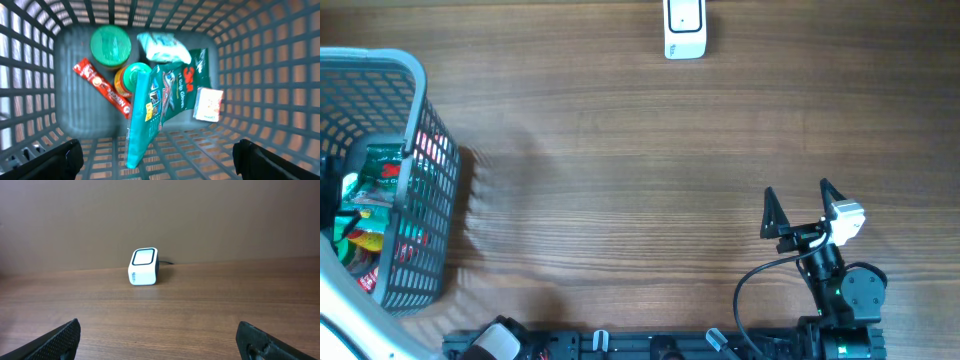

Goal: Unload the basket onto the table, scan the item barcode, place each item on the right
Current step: 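Reach the left gripper into the basket toward the green 3M gloves pack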

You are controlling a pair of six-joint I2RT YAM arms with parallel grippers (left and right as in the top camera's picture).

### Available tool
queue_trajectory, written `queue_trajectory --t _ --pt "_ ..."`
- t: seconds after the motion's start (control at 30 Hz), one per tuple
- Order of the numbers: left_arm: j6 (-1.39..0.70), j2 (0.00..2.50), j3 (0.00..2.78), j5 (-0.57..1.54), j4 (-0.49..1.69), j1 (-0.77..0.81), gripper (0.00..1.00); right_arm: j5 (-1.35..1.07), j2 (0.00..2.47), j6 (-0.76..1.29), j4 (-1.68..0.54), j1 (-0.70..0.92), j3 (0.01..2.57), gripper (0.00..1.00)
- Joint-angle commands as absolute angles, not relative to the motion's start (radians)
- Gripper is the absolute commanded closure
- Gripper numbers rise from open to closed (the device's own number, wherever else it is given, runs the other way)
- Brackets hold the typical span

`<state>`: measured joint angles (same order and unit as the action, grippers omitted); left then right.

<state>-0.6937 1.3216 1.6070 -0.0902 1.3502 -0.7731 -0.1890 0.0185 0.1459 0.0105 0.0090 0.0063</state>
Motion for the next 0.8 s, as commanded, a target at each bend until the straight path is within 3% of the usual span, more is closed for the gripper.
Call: queue_trajectory --t 0.0,0.17,0.4,0.43,0.5,0.53,0.6,0.63,0.77 --pt "-0.685 1.402 1.549 -0.034 1.348 -0.784 0.00 -0.176 0.014 0.159 0.013 0.014 0.005 0.00" --pt "-0.684 1.462 1.454 -0.035 1.301 -0.784 0.00 -0.176 0.014 0.159 0.013 0.014 0.005 0.00" --pt "-0.662 1.465 1.248 0.022 1.064 -0.783 0.01 -0.176 0.014 0.159 0.013 0.014 0.005 0.00" --pt "-0.662 1.467 1.234 0.060 1.025 -0.783 0.08 -0.176 0.014 0.159 0.013 0.014 0.005 0.00" --pt "-0.662 1.467 1.229 0.116 0.975 -0.783 0.37 -0.176 0.014 0.159 0.013 0.014 0.005 0.00" --pt "-0.662 1.467 1.229 0.115 0.962 -0.783 0.45 -0.176 0.014 0.159 0.013 0.014 0.005 0.00" --pt "-0.659 1.466 1.229 0.115 0.934 -0.783 0.83 -0.176 0.014 0.159 0.013 0.014 0.005 0.00" --pt "-0.659 1.465 1.232 0.115 0.925 -0.783 0.96 -0.176 0.014 0.159 0.013 0.014 0.005 0.00" --pt "-0.659 1.436 1.327 0.115 0.923 -0.783 0.96 -0.176 0.014 0.159 0.013 0.014 0.005 0.00"
